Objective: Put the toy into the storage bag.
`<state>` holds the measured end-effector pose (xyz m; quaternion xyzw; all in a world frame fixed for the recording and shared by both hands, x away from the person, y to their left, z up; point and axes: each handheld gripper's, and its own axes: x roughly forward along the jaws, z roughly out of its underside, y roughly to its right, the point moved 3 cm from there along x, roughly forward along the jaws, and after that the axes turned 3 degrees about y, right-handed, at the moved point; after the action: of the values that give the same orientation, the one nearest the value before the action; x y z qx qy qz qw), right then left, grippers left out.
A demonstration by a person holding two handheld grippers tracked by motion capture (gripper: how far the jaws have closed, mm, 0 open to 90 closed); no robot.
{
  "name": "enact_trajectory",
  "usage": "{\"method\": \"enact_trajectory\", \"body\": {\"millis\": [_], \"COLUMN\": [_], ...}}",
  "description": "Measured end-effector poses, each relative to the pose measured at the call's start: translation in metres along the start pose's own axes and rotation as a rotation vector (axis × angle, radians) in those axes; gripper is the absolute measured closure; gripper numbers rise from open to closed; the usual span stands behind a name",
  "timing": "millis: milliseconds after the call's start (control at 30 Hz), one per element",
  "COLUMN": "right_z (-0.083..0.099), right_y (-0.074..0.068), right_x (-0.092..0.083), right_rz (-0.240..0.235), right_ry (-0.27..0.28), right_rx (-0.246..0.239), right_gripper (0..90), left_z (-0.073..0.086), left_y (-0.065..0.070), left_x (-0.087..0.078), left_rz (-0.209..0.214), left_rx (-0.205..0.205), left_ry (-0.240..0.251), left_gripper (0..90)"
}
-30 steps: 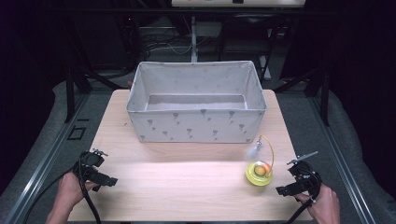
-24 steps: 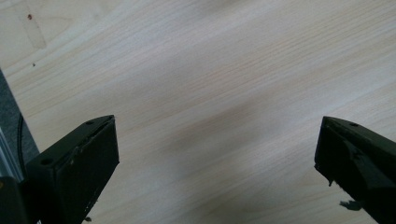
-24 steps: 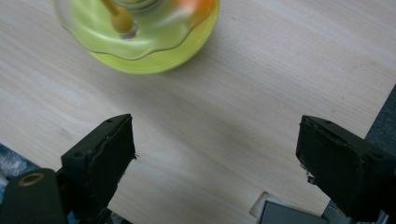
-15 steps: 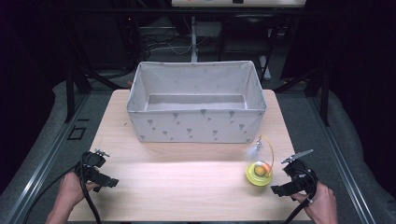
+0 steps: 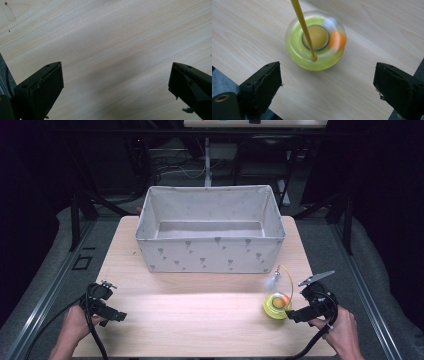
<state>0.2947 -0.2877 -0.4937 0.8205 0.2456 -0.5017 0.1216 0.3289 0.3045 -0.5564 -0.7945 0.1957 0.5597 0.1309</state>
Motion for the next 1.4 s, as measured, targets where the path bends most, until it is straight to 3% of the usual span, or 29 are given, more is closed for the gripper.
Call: {"method": "enact_trajectory", "body": {"millis": [200,367,400,433,500,533,633,767,867,1033,1067,1167,1400], "right_z": [-0.013,-0.024,-0.026,-0.029,-0.030,-0.033,-0.035,-0.037,-0.041,-0.044,-0.045,-0.046,-0.051], "right_y": [-0.001,-0.004,-0.006,-0.006,-0.006,-0.005,-0.006,-0.008,-0.011,-0.013,-0.013,-0.013,-0.015], "right_x": [-0.002,-0.006,-0.006,-0.007,-0.008,-0.011,-0.012,-0.017,-0.024,-0.028,-0.030,-0.031,-0.035], "right_rz": [-0.009,-0.022,-0.042,-0.048,-0.053,-0.059,-0.069,-0.063,-0.053,-0.047,-0.041,-0.021,-0.025], "right_ry": [0.015,0.015,0.023,0.037,0.036,0.024,0.021,-0.010,-0.031,-0.030,-0.056,-0.062,-0.057], "right_rx": [-0.002,-0.039,-0.033,-0.033,-0.034,-0.049,-0.051,-0.072,-0.098,-0.101,-0.130,-0.136,-0.150], "right_gripper": [0.4,1.1,1.9,8.5,12.6,28.2,33.6,48.0,55.1,61.4,65.0,67.6,73.8], "left_z": [-0.003,-0.001,-0.001,-0.001,-0.001,-0.002,-0.002,-0.002,-0.002,-0.001,-0.001,-0.001,-0.001], "left_y": [0.001,0.000,0.000,0.000,0.000,0.000,0.000,0.000,0.001,0.001,0.000,-0.002,-0.001], "left_x": [0.000,0.000,0.000,0.000,-0.001,-0.001,0.000,0.000,0.000,0.000,0.000,-0.001,-0.001], "left_rz": [0.000,-0.001,-0.001,-0.001,0.001,0.001,0.003,0.004,0.004,0.006,0.001,-0.002,-0.004], "left_rx": [-0.001,0.002,0.002,0.002,0.000,0.001,0.005,0.004,0.005,0.004,0.007,-0.008,-0.006], "left_ry": [0.004,0.002,0.002,0.003,0.005,0.006,0.006,0.003,-0.002,-0.003,-0.002,0.009,0.006], "left_gripper": [0.0,0.0,0.0,0.0,0.0,0.0,0.1,0.1,0.1,0.1,0.1,0.1,0.1]}}
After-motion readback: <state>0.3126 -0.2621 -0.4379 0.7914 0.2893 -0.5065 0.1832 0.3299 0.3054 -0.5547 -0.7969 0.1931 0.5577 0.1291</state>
